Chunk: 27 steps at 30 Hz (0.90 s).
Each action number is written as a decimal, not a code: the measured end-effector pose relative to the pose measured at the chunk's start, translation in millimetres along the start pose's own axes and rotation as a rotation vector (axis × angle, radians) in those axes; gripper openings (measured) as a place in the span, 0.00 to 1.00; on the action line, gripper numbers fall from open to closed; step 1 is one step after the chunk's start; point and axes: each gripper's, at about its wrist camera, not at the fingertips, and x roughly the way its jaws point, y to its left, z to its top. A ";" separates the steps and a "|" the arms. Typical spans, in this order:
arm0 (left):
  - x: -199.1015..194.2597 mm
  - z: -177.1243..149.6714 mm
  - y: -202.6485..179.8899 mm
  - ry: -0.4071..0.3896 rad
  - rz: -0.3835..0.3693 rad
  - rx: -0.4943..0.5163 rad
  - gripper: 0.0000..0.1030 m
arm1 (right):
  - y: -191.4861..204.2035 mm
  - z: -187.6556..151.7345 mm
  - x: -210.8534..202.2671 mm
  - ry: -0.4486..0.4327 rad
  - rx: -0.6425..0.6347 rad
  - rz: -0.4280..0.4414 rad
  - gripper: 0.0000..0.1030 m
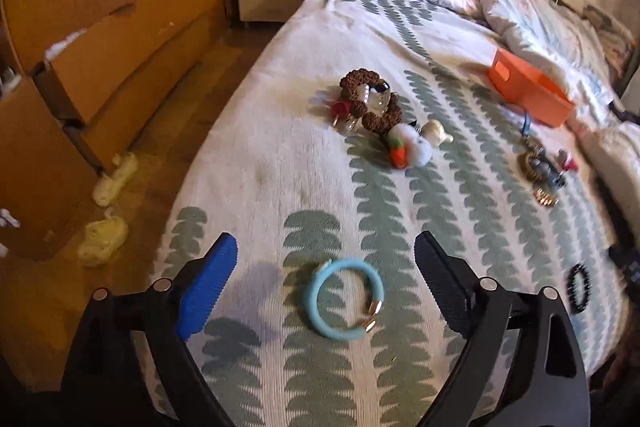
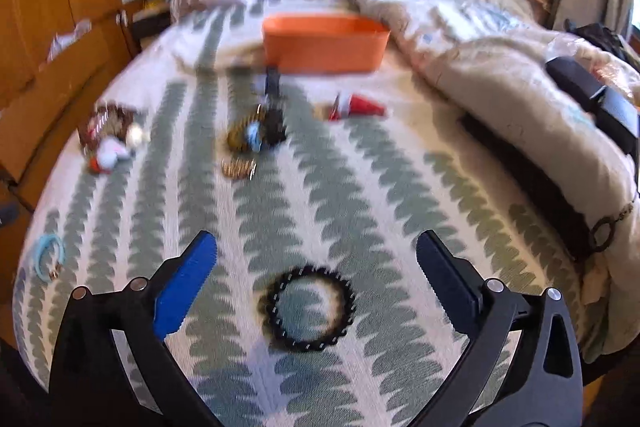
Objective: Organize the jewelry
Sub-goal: 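Set the blue bangle down and open left tool while right tool releases the black bracelet, then grasp the brown bead bracelet with left tool while right tool grasps the black wristwatch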
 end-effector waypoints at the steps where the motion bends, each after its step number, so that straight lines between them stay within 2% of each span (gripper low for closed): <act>1: 2.6 3.4 2.4 -0.001 0.011 -0.001 0.92 | 4.9 -1.1 1.0 0.002 -0.025 0.018 0.97; 6: 19.2 18.8 14.7 0.003 0.068 -0.028 0.94 | 26.0 3.4 -24.5 -0.120 -0.105 0.068 0.97; 9: 25.4 31.1 26.4 0.018 0.043 -0.068 0.94 | 29.9 8.2 -40.5 -0.236 -0.127 0.048 0.97; 11: 28.1 45.1 29.0 -0.008 0.043 -0.071 0.94 | 26.8 14.2 -40.3 -0.270 -0.116 0.071 0.97; 13: 34.1 58.6 27.5 -0.026 0.034 -0.064 0.94 | 21.9 23.9 -32.5 -0.267 -0.094 0.090 0.97; 16: 48.3 80.5 16.2 -0.011 0.002 -0.045 0.94 | 17.4 43.2 -10.0 -0.222 -0.069 0.099 0.97; 22: 68.8 107.9 -16.9 -0.080 0.087 0.104 0.94 | 17.2 73.0 41.5 -0.154 -0.080 0.122 0.97; 25: 80.3 117.1 -17.8 -0.084 0.102 0.118 0.94 | 26.8 95.9 69.9 -0.108 -0.141 0.090 0.97; 27: 88.5 121.4 -15.2 -0.064 0.092 0.103 0.94 | 31.1 108.1 80.6 -0.117 -0.165 0.068 0.96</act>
